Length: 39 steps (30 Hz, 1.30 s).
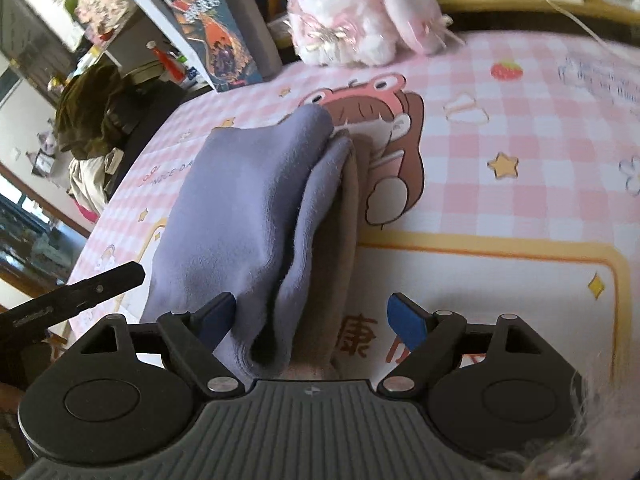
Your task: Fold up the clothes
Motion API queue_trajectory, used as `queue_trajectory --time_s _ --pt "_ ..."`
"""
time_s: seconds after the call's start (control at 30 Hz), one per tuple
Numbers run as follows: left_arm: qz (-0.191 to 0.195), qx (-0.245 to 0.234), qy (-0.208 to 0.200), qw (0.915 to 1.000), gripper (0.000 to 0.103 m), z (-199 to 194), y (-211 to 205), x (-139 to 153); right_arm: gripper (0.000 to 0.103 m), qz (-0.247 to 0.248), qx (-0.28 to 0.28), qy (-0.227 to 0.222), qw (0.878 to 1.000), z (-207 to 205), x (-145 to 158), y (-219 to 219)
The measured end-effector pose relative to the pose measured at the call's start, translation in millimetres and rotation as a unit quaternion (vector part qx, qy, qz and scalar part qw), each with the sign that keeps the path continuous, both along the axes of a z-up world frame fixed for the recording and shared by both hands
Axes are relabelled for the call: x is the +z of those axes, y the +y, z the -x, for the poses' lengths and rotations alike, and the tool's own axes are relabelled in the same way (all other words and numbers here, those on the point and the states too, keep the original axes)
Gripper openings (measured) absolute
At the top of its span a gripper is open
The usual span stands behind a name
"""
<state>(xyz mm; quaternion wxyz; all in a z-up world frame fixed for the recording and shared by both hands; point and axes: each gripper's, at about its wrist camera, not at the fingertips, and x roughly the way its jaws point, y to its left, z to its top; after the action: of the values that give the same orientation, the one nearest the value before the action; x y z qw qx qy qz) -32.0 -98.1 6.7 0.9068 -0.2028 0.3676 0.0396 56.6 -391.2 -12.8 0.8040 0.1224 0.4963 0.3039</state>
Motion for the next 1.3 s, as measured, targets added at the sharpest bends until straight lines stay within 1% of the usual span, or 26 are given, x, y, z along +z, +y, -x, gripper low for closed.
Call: queue_trajectory --time_s 0.1,0.2,0.23,0.33,0.37,0.43,0.47,0.5,0.53,0.57,0.6,0.67,0.7,0.73,0.77,0.8,0.83,0.9,0.97,1.0,1.07,1.13,1.17,1.23,1.3 --pt "0.041 -0.002 0.014 0.9991 0.079 -12.2 17.1 -10.2 0.082 -0.001 -0.013 0.012 1.0 -2.3 -3.1 3.8" --pt "0.089 -0.017 0.029 0.9954 0.078 -25.3 32.5 -21.7 0.078 0.002 -0.025 0.026 0.999 -4.8 -5.7 11.0" --pt "0.102 -0.024 0.033 0.994 0.078 -28.4 34.9 -24.8 0.075 0.001 -0.029 0.031 0.999 -5.7 -7.2 13.6" --pt "0.135 -0.046 0.044 0.9888 0.076 -38.6 38.6 -33.5 0.057 -0.004 -0.042 0.05 0.998 -7.8 -11.6 21.4" --pt "0.144 -0.051 0.049 0.987 0.076 -42.0 38.8 -35.8 0.053 -0.005 -0.047 0.053 0.997 -7.8 -12.6 23.8" --pt "0.158 -0.06 0.06 0.9837 0.074 -48.0 38.4 -40.1 0.052 -0.001 -0.056 0.054 0.997 -7.4 -12.8 28.5" --pt "0.155 -0.061 0.062 0.984 0.072 -49.5 38.0 -39.9 0.05 0.004 -0.059 0.048 0.997 -6.3 -11.3 30.7" --pt "0.151 -0.063 0.064 0.9844 0.066 -51.0 37.6 -39.6 0.049 0.008 -0.061 0.043 0.997 -5.2 -9.7 33.0" --pt "0.146 -0.066 0.065 0.985 0.062 -51.1 37.2 -37.1 0.043 0.012 -0.063 0.037 0.997 -4.0 -8.0 35.2" --pt "0.139 -0.069 0.065 0.9857 0.053 -51.2 36.7 -34.4 0.038 0.017 -0.065 0.031 0.997 -2.8 -6.4 37.4" --pt "0.123 -0.08 0.06 0.9874 0.045 -50.3 33.6 -28.3 0.036 0.029 -0.058 0.012 0.998 1.8 -1.4 41.8" --pt "0.071 -0.111 0.048 0.9902 0.043 -47.3 21.6 -15.3 0.028 0.055 -0.041 -0.032 0.997 12.1 9.8 51.3" --pt "0.053 -0.122 0.045 0.99 0.043 -46.4 17.0 -11.6 0.027 0.069 -0.033 -0.054 0.996 17.2 15.5 56.0" --pt "0.057 -0.125 0.049 0.9893 0.044 -47.7 18.8 -12.3 0.026 0.082 -0.024 -0.076 0.993 22.4 21.1 60.8" --pt "0.06 -0.128 0.054 0.9885 0.044 -49.0 20.8 -13.3 0.025 0.089 -0.019 -0.084 0.992 25.9 23.5 63.0" --pt "0.073 -0.126 0.06 0.9875 0.046 -50.8 25.2 -17.2 0.025 0.095 -0.015 -0.09 0.991 29.2 25.4 64.8" --pt "0.082 -0.126 0.065 0.9866 0.05 -52.6 28.9 -20.4 0.025 0.096 -0.017 -0.082 0.992 28.6 23.5 63.5" --pt "0.096 -0.128 0.07 0.9846 0.052 -55.9 35.0 -24.5 0.028 0.084 -0.033 -0.051 0.995 22.3 15.9 57.5" --pt "0.11 -0.133 0.072 0.9824 0.054 -58.7 39.5 -27.6 0.04 0.069 -0.048 -0.02 0.996 15.2 7.8 50.8" --pt "0.117 -0.135 0.073 0.9812 0.056 -60.2 41.6 -29.4 0.043 0.061 -0.056 -0.003 0.997 10.9 3.1 46.9" --pt "0.135 -0.135 0.077 0.9786 0.057 -63.3 46.1 -33.7 0.053 0.046 -0.066 0.018 0.997 6.5 -2.5 42.3" --pt "0.157 -0.133 0.083 0.9752 0.059 -65.9 49.4 -38.5 0.057 0.031 -0.072 0.036 0.996 1.9 -7.6 38.0" --pt "0.161 -0.131 0.084 0.9746 0.059 -65.9 49.7 -39.9 0.059 0.024 -0.075 0.044 0.996 -0.4 -10.1 35.8" --pt "0.171 -0.127 0.084 0.9735 0.059 -65.7 49.2 -42.8 0.06 0.016 -0.075 0.046 0.996 -2.3 -11.3 35.9" --pt "0.18 -0.121 0.083 0.9726 0.057 -65.3 49.7 -45.2 0.054 0.017 -0.07 0.046 0.996 -2.6 -10.9 39.3"
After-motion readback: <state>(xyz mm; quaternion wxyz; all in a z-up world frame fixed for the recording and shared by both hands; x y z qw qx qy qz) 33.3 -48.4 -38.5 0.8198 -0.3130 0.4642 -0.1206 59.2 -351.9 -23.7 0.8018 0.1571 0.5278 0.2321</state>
